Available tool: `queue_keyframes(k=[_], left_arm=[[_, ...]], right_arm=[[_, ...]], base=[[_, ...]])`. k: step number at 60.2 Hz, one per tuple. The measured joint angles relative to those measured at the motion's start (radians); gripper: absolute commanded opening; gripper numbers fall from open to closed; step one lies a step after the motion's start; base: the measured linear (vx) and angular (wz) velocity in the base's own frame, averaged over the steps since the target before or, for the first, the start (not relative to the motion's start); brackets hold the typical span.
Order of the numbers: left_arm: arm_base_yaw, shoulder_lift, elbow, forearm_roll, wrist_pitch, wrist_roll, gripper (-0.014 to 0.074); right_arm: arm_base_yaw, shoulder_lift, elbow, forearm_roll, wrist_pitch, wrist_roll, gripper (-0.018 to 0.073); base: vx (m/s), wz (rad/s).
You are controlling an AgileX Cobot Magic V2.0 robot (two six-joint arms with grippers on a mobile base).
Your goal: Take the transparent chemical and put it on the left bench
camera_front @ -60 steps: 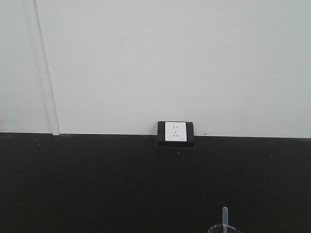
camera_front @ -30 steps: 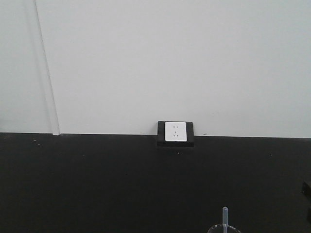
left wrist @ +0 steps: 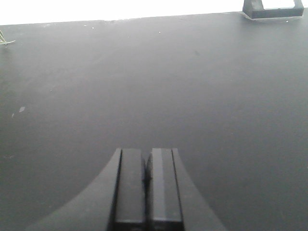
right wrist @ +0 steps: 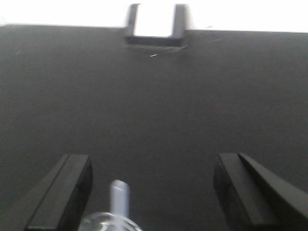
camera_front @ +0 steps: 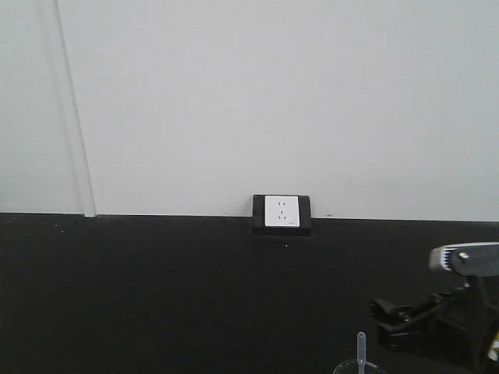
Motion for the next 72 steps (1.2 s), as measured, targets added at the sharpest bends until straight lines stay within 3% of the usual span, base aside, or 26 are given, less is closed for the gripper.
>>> queue_keyframes(k=[10, 31, 40, 56, 72], left_arm=[[0.000, 0.000, 0.000, 0.000, 0.000, 0.000, -0.0003], [0.000, 0.000, 0.000, 0.000, 0.000, 0.000, -0.0003], [0.000, 0.000, 0.000, 0.000, 0.000, 0.000, -0.0003], [0.000, 0.000, 0.000, 0.000, 0.000, 0.000, -0.0003], [0.000, 0.000, 0.000, 0.000, 0.000, 0.000, -0.0003]], right_arm=[[0.043, 0.151, -0.073, 0.009, -0.004, 0.000, 0.0565], [0.049, 0.322, -0.096, 0.051, -0.008, 0.000, 0.0545], [0.049, 0.327, -0.096, 0.066, -0.009, 0.000, 0.0408], [0.049, 0.327, -0.096, 0.108, -0.010, 0.000, -0.0016], [0.049, 0.321, -0.097, 0.107, -0.020, 0.000, -0.0006]], base=[[0.00, 0.00], [0.00, 0.00], [0.00, 0.00], [0.00, 0.00], [0.00, 0.00]])
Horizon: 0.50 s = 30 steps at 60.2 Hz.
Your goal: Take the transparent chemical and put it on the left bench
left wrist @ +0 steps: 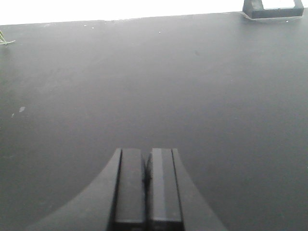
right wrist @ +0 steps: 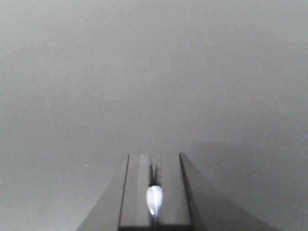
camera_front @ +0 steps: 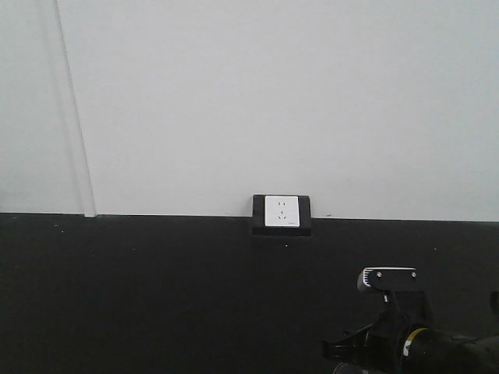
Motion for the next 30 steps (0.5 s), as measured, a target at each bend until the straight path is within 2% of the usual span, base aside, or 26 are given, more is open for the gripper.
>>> queue_keyframes(k=[16, 30], left_arm=[[0.000, 0.000, 0.000, 0.000, 0.000, 0.000, -0.0003], [0.000, 0.000, 0.000, 0.000, 0.000, 0.000, -0.0003]], right_arm=[[0.000, -0.128, 0.000, -0.066, -0.005, 0.000, -0.0004], [0.000, -0.420, 0.053, -0.101, -0.004, -0.005, -0.0004]], base=[[0.00, 0.00], [0.00, 0.00]])
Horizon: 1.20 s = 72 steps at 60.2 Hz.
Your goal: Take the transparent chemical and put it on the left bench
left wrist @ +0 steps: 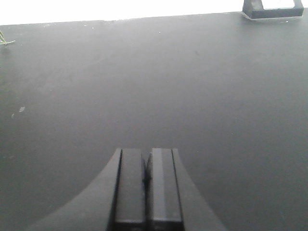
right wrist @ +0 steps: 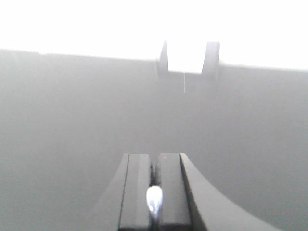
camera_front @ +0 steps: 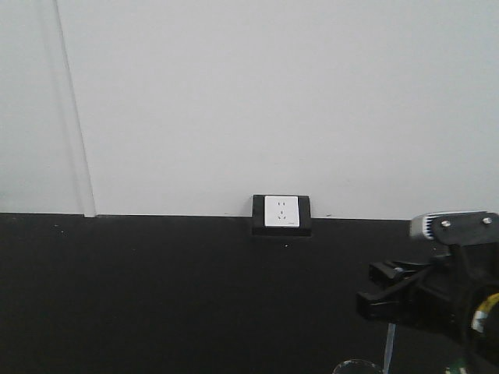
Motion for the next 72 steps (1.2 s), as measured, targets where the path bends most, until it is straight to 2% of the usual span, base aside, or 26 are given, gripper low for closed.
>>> queue_keyframes(k=[18, 36, 46, 72], left_arm=[[0.000, 0.000, 0.000, 0.000, 0.000, 0.000, -0.0003], [0.000, 0.000, 0.000, 0.000, 0.000, 0.000, -0.0003], [0.000, 0.000, 0.000, 0.000, 0.000, 0.000, -0.0003], [0.000, 0.000, 0.000, 0.000, 0.000, 0.000, -0.0003]], right_arm=[[-0.002, -0.385, 0.209, -0.041, 0.004, -0.072, -0.0004], [-0.005, -0.670, 0.394, -0.042, 0.125, -0.094, -0.0004], [-0.005, -0.734, 0.455, -0.042, 0.131, -0.130, -0.0004], [-0.005, -0.740, 0.460, -0.042, 0.138, -0.130, -0.0003]], base=[[0.00, 0.00], [0.00, 0.00], [0.00, 0.00], [0.00, 0.00]])
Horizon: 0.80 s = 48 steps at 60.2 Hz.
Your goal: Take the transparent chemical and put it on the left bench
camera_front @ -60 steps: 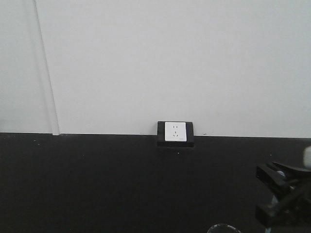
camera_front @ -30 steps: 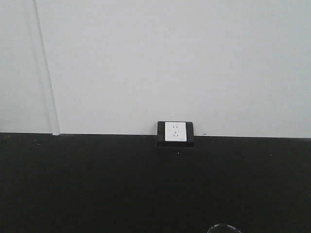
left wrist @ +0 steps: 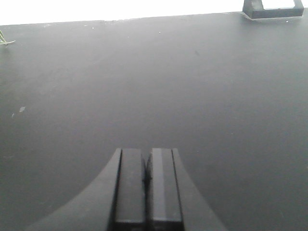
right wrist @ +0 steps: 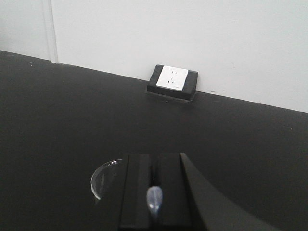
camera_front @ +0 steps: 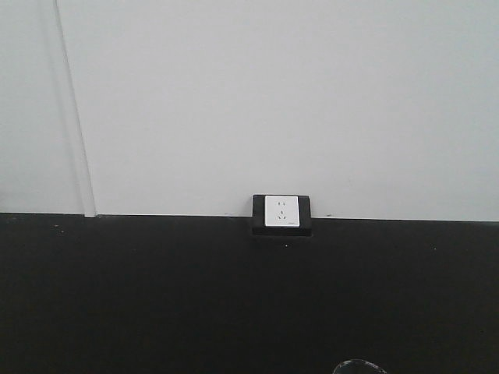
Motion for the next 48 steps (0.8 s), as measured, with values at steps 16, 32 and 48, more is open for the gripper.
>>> queue_keyframes(k=[16, 32, 48], left_arm=[[0.000, 0.000, 0.000, 0.000, 0.000, 0.000, -0.0003], [0.000, 0.000, 0.000, 0.000, 0.000, 0.000, -0.0003], [0.000, 0.000, 0.000, 0.000, 0.000, 0.000, -0.0003]], right_arm=[[0.000, 0.000, 0.000, 0.000, 0.001, 0.000, -0.0003], [0.000, 0.000, 0.000, 0.000, 0.010, 0.000, -0.0003], [0.000, 0.000, 0.000, 0.000, 0.011, 0.000, -0.0003]], base=[[0.00, 0.00], [0.00, 0.00], [-0.01, -0.01]])
